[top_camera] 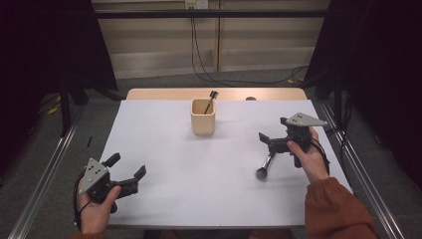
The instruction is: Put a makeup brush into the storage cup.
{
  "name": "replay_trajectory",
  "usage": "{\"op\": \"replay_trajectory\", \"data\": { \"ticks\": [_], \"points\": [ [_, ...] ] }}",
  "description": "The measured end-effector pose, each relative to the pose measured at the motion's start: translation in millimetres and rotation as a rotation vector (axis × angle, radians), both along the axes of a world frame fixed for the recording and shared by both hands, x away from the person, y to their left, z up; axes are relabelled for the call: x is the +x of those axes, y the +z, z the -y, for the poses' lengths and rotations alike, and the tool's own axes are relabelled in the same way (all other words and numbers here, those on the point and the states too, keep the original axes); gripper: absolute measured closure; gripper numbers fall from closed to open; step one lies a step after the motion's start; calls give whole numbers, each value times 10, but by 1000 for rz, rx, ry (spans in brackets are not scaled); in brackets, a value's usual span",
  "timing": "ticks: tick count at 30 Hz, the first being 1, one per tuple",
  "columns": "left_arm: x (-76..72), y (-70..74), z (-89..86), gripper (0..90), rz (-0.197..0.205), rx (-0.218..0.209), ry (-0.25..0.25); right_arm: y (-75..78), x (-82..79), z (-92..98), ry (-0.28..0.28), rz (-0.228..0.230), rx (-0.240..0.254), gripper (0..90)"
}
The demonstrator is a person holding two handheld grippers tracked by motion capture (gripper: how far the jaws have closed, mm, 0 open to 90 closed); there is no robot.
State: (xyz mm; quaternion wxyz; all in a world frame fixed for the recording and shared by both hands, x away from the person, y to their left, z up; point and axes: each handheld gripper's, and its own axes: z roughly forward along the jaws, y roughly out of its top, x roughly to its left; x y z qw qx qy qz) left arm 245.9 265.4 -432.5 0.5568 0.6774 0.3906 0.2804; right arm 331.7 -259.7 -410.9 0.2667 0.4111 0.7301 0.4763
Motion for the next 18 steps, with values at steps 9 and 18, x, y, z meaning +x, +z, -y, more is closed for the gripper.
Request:
{"op": "replay_trajectory", "data": {
  "ticks": [9, 18],
  "points": [
    [-1, -1, -6, 32, 3, 7, -3, 2, 119, 42, 12, -93, -66, 4],
    [0, -5, 4, 32, -4, 6, -1, 55, 137, 93, 44, -219, -119, 10]
  ]
}}
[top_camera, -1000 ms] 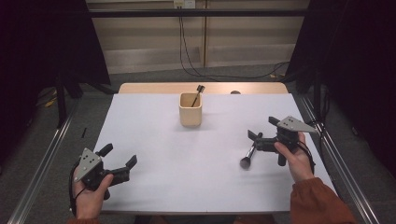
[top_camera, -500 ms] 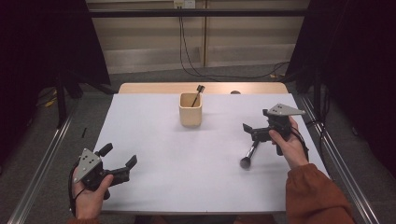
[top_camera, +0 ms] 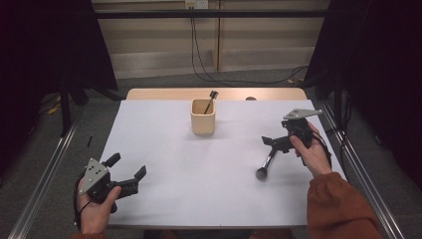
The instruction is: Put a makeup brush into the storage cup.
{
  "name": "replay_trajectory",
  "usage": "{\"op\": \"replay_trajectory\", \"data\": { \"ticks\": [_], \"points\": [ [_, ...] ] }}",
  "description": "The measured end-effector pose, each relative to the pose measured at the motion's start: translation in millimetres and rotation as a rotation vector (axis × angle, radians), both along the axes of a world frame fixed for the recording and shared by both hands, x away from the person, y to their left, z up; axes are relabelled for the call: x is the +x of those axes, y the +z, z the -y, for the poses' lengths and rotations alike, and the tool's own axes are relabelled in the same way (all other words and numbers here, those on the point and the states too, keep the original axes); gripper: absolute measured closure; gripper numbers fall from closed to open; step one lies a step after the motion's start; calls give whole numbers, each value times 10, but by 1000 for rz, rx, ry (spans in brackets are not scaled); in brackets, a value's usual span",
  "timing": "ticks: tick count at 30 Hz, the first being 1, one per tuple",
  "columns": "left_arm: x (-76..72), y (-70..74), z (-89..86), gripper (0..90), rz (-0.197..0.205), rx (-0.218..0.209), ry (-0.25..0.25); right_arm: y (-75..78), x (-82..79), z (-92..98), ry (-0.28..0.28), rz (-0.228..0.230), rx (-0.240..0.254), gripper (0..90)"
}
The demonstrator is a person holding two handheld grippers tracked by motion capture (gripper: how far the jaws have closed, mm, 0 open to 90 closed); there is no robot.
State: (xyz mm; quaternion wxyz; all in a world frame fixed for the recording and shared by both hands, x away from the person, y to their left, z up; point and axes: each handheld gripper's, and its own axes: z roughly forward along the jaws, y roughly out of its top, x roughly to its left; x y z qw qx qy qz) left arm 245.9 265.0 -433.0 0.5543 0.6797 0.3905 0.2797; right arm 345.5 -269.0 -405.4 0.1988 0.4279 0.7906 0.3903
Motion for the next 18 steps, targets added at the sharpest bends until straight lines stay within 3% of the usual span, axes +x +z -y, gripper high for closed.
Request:
{"op": "replay_trajectory", "data": {
  "ticks": [15, 18],
  "points": [
    [0, -2, -15, 32, -4, 13, 8, 21, 80, 13, 63, -286, -139, 40],
    [0, -3, -15, 32, -3, 13, 7, -1, 95, 22, 68, -323, -160, 39]
  ]
}}
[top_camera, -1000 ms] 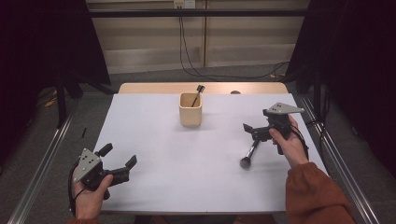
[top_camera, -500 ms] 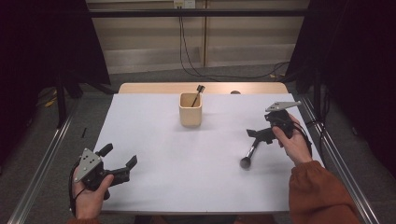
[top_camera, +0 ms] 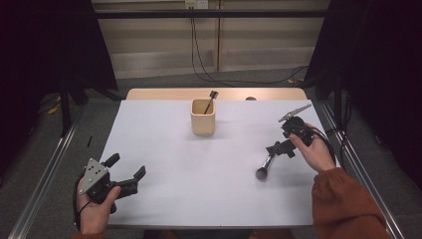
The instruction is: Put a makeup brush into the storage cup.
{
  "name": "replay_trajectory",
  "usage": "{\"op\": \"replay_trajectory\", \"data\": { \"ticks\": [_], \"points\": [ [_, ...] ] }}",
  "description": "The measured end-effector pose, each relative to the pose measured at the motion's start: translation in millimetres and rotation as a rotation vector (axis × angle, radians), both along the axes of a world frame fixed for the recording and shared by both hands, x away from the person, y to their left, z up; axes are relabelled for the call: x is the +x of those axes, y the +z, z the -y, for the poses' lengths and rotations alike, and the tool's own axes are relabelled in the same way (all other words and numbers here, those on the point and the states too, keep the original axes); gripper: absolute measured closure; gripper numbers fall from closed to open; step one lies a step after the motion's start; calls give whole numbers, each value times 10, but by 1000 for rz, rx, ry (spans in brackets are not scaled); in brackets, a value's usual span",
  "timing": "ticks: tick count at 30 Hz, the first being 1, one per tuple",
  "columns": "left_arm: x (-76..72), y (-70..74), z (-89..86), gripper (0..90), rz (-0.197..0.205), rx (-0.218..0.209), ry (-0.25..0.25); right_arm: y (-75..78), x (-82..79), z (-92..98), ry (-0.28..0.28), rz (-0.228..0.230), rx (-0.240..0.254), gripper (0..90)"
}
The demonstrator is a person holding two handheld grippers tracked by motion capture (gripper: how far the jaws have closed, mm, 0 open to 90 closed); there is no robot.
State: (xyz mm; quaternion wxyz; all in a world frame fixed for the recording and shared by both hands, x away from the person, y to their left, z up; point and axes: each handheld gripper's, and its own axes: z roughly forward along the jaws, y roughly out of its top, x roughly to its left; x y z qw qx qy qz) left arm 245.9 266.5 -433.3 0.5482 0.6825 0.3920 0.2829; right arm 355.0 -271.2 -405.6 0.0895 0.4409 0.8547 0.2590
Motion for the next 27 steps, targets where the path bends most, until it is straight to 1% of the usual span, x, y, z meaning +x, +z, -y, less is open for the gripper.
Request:
{"op": "replay_trajectory", "data": {
  "ticks": [3, 4, 7, 9, 11, 13, 14, 16, 18, 19, 21, 22, 23, 25, 26, 27],
  "points": [
    [4, -3, 1, 32, -3, 1, -3, -22, 12, 21, -3, -47, -13, 38],
    [3, -2, 1, 33, -3, 1, -2, -29, 17, 34, 5, -55, -18, 40],
    [2, -3, -2, 33, -6, 3, -1, -37, 11, 60, 14, -83, -4, 42],
    [4, -3, -1, 33, -5, 3, -1, -50, 3, 76, 48, -89, -15, 41],
    [2, -5, 3, 33, -6, 2, 1, -58, -3, 82, 71, -110, -13, 40],
    [4, -5, 0, 33, -6, 9, 2, -63, -3, 88, 93, -115, -28, 36],
    [3, -6, 3, 33, -7, 5, 4, -67, 0, 88, 100, -118, -35, 34],
    [3, -5, 2, 33, -7, 6, 4, -78, 12, 93, 107, -130, -42, 34],
    [3, -5, 0, 33, -6, 10, 3, -99, 31, 104, 117, -142, -61, 35],
    [3, -5, 0, 33, -7, 10, 3, -111, 38, 104, 114, -152, -72, 39],
    [4, -5, -2, 33, -7, 13, 2, -133, 43, 109, 137, -153, -95, 42],
    [3, -6, 0, 33, -8, 7, 5, -144, 41, 109, 155, -151, -103, 42],
    [3, -6, -2, 33, -8, 9, 4, -154, 41, 109, 178, -145, -111, 42],
    [3, -6, -2, 33, -9, 11, 5, -171, 39, 102, 205, -133, -128, 42],
    [3, -6, -3, 33, -9, 12, 6, -177, 34, 97, 222, -129, -129, 40],
    [3, -6, -3, 33, -9, 11, 5, -187, 30, 92, 246, -109, -128, 38]
  ]
}}
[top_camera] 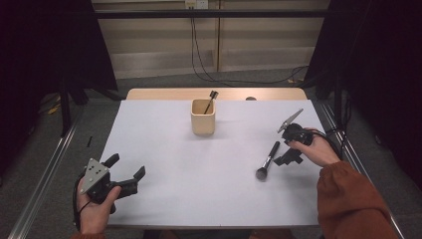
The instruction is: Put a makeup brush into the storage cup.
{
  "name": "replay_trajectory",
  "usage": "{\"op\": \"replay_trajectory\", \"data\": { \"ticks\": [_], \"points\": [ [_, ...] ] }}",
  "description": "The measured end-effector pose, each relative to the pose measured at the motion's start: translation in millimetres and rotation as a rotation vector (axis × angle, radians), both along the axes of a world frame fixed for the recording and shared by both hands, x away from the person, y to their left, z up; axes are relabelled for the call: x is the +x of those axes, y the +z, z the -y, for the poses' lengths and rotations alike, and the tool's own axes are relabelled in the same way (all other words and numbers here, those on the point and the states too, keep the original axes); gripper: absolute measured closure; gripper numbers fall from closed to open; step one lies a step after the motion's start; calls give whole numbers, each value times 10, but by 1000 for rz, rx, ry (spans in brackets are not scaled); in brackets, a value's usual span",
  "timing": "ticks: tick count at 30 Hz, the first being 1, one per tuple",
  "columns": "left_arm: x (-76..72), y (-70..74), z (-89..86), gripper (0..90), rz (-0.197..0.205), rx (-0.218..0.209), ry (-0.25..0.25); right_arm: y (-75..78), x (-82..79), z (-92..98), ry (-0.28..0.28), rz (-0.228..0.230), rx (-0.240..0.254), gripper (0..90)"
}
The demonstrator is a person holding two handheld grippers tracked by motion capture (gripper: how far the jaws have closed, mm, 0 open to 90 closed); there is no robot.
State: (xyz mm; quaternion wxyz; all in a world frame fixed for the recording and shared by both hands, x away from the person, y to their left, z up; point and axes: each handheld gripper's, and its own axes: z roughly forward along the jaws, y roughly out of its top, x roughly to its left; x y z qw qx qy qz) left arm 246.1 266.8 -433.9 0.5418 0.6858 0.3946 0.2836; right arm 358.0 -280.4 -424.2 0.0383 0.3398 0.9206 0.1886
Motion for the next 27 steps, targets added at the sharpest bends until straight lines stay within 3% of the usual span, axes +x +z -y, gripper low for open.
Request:
{"op": "replay_trajectory", "data": {
  "ticks": [3, 12, 16, 20, 22, 24, 27],
  "points": [
    [1, 0, 0, 33, 0, 5, -2, -16, 5, -9, 60, 7, -15, 40],
    [7, -4, 1, 33, -4, 9, 0, -46, 85, -62, 163, 8, -62, 30],
    [3, -1, 0, 33, -4, 10, -2, -25, 158, -85, 226, 30, -69, 27],
    [6, -4, 2, 33, -5, 9, -4, -16, 230, -97, 260, 24, -89, 42],
    [8, -6, 3, 33, -6, 7, -4, -8, 253, -109, 270, -19, -106, 58],
    [8, -8, 5, 33, -8, 9, -5, -11, 286, -112, 257, -17, -122, 80],
    [11, -9, 8, 33, -9, 14, -14, -36, 324, -98, 262, -20, -106, 67]
  ]
}}
